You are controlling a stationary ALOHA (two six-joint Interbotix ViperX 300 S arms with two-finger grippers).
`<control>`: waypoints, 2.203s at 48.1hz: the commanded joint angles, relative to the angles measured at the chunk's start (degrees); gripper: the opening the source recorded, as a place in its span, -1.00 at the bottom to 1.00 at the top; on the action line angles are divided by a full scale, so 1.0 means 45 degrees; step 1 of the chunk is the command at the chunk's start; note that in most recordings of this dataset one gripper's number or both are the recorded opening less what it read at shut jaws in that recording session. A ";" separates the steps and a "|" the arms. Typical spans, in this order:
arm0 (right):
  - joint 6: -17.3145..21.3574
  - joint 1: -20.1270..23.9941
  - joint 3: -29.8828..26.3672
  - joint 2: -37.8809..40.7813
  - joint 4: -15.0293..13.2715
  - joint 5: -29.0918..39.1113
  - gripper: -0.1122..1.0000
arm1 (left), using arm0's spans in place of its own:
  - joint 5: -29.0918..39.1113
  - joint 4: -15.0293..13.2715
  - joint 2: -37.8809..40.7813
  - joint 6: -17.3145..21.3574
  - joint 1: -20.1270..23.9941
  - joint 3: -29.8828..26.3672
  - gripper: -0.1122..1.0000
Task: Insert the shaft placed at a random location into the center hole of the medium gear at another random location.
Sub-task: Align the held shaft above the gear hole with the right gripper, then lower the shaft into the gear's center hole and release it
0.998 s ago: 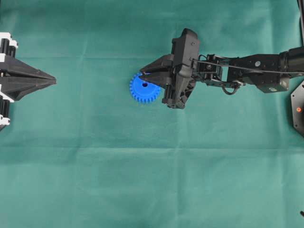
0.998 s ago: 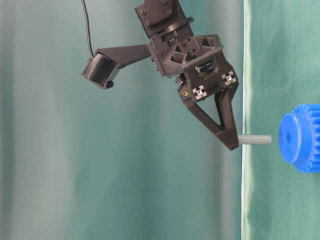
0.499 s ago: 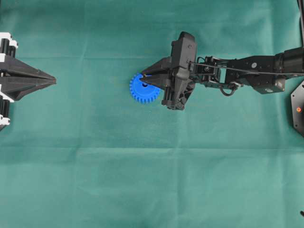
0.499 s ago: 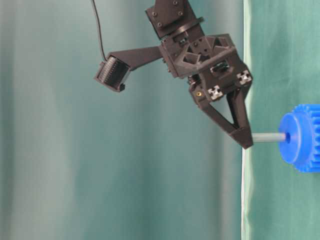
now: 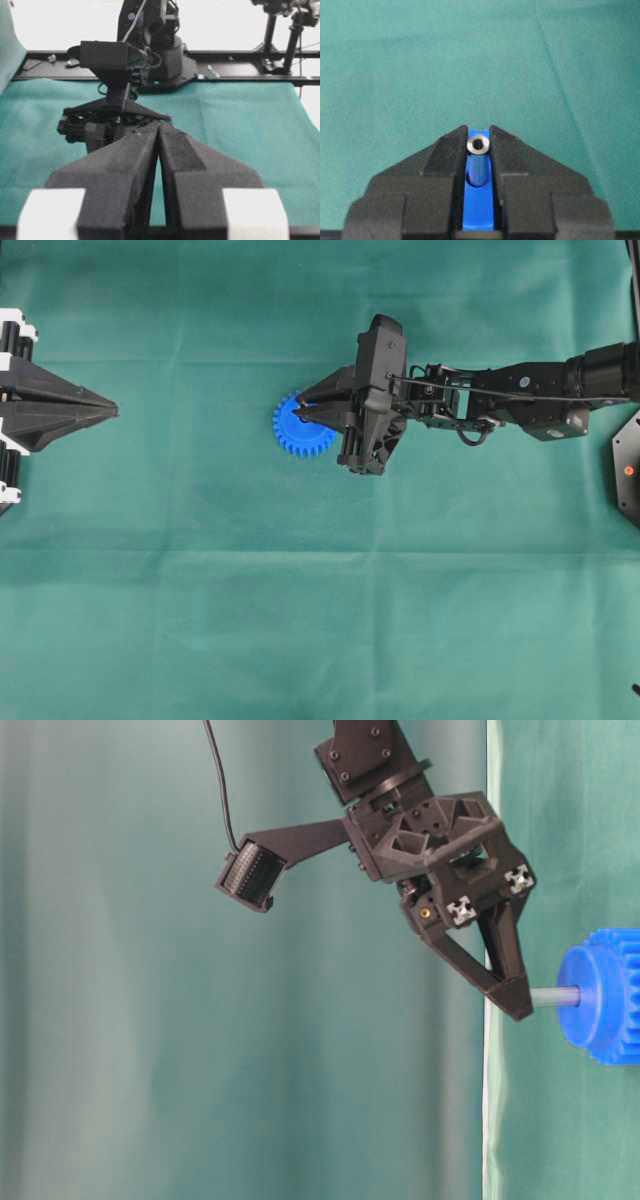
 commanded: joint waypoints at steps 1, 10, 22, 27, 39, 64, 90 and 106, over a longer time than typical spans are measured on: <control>-0.0039 0.0020 -0.0254 -0.0176 0.0039 -0.0215 -0.56 | -0.0078 0.0039 0.0078 0.0000 -0.0020 -0.0176 -0.80; -0.0059 0.0020 -0.0254 -0.0156 0.0039 -0.0215 -0.56 | -0.0059 0.0039 0.0078 0.0020 -0.0020 -0.0176 -0.80; 0.0000 0.0020 -0.0313 0.0332 0.0078 -0.0215 -0.56 | -0.0078 0.0039 0.0098 0.0020 -0.0020 -0.0176 -0.80; 0.0020 0.0020 -0.0391 0.0566 0.0098 -0.0215 -0.56 | -0.0078 0.0039 0.0098 0.0020 -0.0020 -0.0156 -0.80; 0.0020 0.0020 -0.0430 0.0645 0.0098 -0.0156 -0.56 | -0.0078 0.0039 0.0098 0.0000 -0.0020 -0.0156 -0.80; 0.0059 0.0020 -0.0410 0.0645 0.0098 -0.0117 -0.55 | -0.0078 0.0039 0.0098 0.0000 -0.0020 -0.0176 -0.80; 0.0117 0.0117 -0.0313 -0.0117 0.0137 0.0313 0.66 | -0.0059 0.0039 0.0078 0.0020 -0.0020 -0.0156 -0.80; 0.0059 0.0117 -0.0078 -0.1895 0.0098 0.1426 0.65 | -0.0059 0.0039 0.0098 0.0020 -0.0020 -0.0176 -0.80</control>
